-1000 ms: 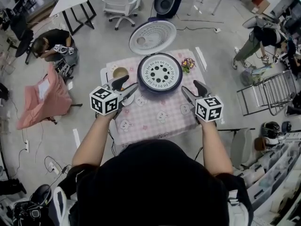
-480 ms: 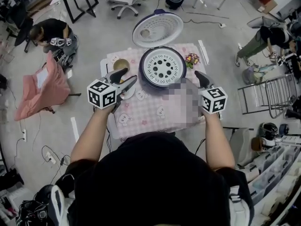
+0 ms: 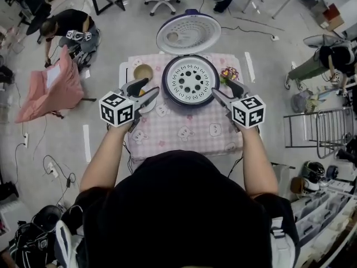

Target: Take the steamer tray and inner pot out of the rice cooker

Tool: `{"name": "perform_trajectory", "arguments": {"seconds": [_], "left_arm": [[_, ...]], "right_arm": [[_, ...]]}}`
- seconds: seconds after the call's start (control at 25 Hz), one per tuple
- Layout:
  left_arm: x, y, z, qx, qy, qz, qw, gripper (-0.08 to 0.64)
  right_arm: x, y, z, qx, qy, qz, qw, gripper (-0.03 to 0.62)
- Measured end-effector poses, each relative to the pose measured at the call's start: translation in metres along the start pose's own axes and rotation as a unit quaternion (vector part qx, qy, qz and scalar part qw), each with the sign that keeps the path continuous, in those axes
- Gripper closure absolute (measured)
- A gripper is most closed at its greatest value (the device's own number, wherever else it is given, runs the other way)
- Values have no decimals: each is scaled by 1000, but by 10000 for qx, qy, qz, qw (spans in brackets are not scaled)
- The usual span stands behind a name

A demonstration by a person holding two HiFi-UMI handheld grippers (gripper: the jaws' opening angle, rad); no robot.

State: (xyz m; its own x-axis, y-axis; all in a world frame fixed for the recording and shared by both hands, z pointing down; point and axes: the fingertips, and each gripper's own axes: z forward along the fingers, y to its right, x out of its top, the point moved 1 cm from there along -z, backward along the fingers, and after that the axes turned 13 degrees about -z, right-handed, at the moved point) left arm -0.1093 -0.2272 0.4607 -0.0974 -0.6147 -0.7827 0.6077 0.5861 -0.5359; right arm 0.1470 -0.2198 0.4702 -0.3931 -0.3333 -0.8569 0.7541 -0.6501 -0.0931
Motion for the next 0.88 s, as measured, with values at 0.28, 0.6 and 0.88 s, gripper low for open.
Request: {"name": "perform_trajectory", "arguments": {"seconds": [0.28,0.6,0.88], "left_arm": [[-5,0,-1,282,147,-179,9993,309],[-17,2,1,516,268,-381,9976,308],[-24,3,-1,667,297,-486,9961,308]], "right_arm": [[-3,-4,23,770,-279,-435,9957,301],[-15,-13,50,1474,-601,-1166,9803,308],[-26,-32,65,2080,-797,-1740,9592,322]]}}
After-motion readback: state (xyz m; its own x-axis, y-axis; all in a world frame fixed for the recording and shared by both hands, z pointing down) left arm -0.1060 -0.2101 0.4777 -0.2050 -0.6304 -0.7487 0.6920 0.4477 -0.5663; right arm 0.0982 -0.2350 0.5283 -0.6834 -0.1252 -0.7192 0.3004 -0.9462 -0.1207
